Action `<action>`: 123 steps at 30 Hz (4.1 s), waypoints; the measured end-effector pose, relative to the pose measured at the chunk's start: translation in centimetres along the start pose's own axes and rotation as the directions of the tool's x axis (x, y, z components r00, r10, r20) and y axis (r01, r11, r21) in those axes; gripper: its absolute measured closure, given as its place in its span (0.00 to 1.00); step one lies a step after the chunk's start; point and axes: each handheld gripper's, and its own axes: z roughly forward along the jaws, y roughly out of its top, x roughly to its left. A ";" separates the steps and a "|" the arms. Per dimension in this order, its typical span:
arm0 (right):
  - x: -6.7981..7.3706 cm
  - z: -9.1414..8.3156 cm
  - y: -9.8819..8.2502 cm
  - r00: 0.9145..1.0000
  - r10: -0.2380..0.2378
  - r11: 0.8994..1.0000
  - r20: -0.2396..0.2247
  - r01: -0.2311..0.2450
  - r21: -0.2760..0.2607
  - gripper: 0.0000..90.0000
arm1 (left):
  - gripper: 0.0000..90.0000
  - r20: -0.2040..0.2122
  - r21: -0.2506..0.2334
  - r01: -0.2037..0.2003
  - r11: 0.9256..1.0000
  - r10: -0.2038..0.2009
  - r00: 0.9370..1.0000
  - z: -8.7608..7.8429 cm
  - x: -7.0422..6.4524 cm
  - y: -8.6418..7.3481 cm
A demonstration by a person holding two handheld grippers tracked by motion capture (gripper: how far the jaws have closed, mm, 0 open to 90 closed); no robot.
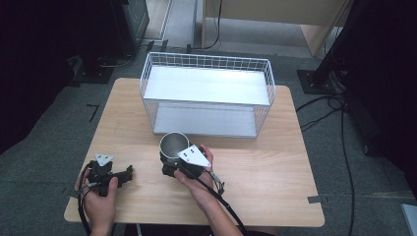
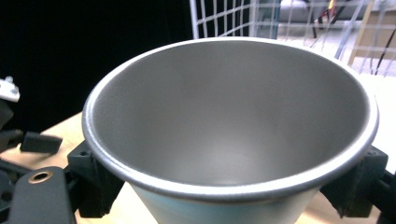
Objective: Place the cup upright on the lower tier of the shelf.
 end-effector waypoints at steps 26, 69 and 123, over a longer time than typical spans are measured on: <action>-3.5 -2.6 7.1 0.995 -0.025 0.985 0.096 0.040 -0.165 0.16 | 0.00 0.000 0.000 0.000 1.000 0.000 1.000 0.0 0.0 0.0; -11.1 -2.7 16.9 0.966 -0.007 0.952 0.260 0.086 -0.294 0.16 | 0.00 0.000 0.002 -0.004 1.000 0.004 1.000 0.0 0.0 0.0; -16.4 3.0 18.7 0.949 0.076 0.982 0.307 -0.019 -0.186 0.14 | 0.00 -0.001 0.000 -0.002 1.000 0.002 1.000 0.0 0.0 0.0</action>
